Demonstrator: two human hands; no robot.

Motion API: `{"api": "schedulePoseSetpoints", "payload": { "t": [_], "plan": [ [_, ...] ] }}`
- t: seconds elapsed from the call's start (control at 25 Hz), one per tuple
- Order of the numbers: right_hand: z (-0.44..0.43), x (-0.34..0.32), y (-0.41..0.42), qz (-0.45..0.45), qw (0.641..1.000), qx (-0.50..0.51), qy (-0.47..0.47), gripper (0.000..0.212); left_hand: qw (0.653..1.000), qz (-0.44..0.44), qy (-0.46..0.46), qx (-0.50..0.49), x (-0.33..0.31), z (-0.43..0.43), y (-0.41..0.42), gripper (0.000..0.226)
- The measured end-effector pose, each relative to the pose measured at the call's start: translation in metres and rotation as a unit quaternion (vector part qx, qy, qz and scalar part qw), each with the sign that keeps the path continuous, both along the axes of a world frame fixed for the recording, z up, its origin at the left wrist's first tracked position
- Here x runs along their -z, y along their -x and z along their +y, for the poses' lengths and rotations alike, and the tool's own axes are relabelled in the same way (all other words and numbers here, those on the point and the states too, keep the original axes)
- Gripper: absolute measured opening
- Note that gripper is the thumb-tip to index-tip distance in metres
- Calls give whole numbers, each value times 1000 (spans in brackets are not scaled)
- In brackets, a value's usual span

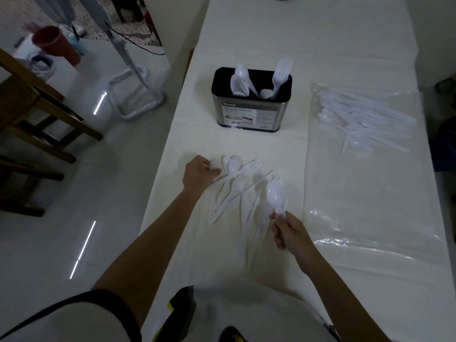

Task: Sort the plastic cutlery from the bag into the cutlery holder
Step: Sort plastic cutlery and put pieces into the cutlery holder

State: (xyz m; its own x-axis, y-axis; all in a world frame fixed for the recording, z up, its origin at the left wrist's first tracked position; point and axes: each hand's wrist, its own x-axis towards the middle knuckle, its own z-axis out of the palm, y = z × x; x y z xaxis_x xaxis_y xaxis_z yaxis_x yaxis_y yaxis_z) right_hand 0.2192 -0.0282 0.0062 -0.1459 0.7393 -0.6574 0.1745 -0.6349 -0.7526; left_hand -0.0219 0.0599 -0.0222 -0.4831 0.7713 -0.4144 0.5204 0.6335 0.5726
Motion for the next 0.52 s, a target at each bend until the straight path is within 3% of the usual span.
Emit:
{"api": "schedulePoseSetpoints", "payload": {
  "t": [0.08, 0.28, 0.4, 0.52],
  "plan": [
    [4, -1, 2, -9, 1000, -4, -9, 21, 998, -45, -20, -32, -1, 1, -2, 15],
    [20, -4, 10, -15, 999, -18, -26, 19, 960, -204, -138, -134, -18, -3, -7, 20],
    [33, -3, 22, -19, 999, -24, -45, 20, 937, -285, -159, -124, -39, -3, -19, 24],
    [46, -5, 36, 37, 998, -17, -40, 22, 909, -366, -180, -81, -49, -8, -36, 11]
  ]
}}
